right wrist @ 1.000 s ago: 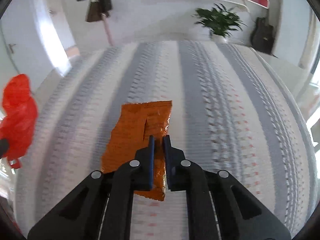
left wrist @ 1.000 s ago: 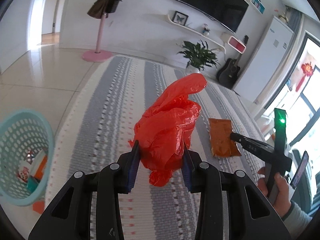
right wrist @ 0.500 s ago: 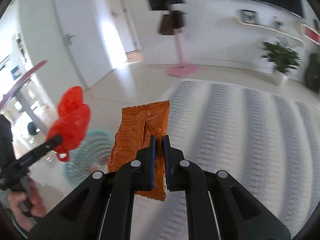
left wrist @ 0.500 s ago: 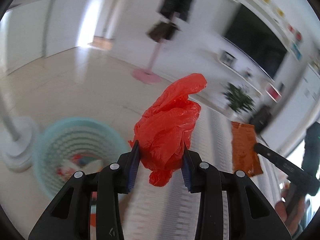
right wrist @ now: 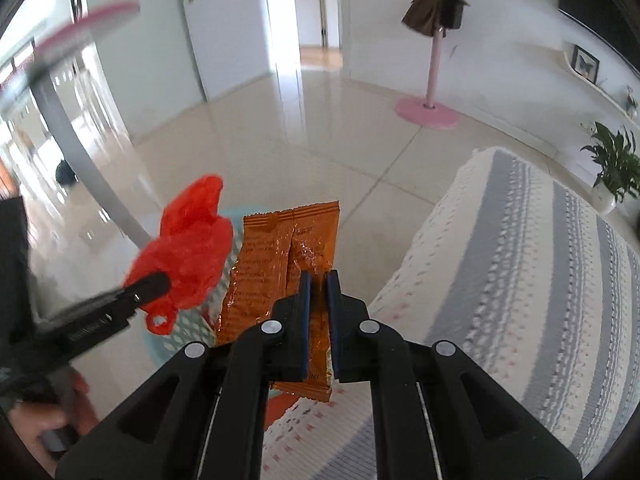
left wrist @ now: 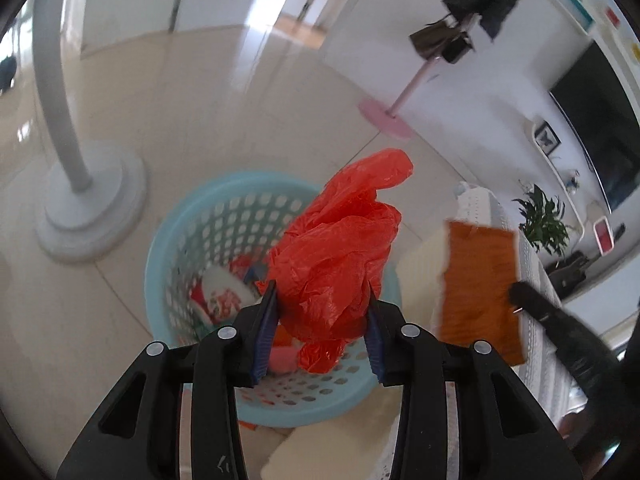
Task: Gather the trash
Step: 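Carry the bag and wrapper over the teal basket and open both tools to drop them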
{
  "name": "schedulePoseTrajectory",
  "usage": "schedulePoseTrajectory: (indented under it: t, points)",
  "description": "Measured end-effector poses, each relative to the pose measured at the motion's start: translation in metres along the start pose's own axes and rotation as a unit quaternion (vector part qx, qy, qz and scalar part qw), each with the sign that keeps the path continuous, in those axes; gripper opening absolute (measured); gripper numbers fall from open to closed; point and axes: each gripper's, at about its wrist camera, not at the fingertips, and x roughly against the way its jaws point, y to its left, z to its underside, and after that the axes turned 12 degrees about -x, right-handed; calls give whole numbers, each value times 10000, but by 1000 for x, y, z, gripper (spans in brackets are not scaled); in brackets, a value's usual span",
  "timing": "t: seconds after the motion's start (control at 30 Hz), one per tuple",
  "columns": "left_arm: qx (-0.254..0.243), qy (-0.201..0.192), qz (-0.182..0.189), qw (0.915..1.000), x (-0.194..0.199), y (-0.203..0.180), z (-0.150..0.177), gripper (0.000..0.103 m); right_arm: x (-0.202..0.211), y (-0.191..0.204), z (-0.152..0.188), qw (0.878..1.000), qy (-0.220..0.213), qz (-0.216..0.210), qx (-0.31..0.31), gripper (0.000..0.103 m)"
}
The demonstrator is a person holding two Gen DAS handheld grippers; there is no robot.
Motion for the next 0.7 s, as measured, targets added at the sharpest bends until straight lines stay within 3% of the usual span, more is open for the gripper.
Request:
schedulePoseTrajectory:
  t: [0.13, 0.33, 0.5, 0.53, 0.63, 0.7]
  points:
    - [163, 17, -161, 9997, 1, 9, 0, 63, -26, 9, 10, 9985, 495, -223, -24, 10]
    - [172, -57, -123, 9998, 10, 6, -4, 65, -27, 10, 16, 9974, 603, -385, -28, 24]
    - [-167, -435, -217, 9987, 34, -18, -7, 65, 11, -16, 18, 9975, 487, -479, -201, 25]
    - [-289, -538, -256, 9978, 41, -27, -6, 65, 19, -20, 17, 9977, 433, -485, -210, 29]
    - [-573, -784, -232, 9950, 58, -51, -4, 66, 63, -40, 17, 9986, 18, -477, -219, 56]
    - [-725, -1020, -172, 9920, 71, -71, -1, 70, 86, -50, 17, 9985, -215, -453, -212, 57]
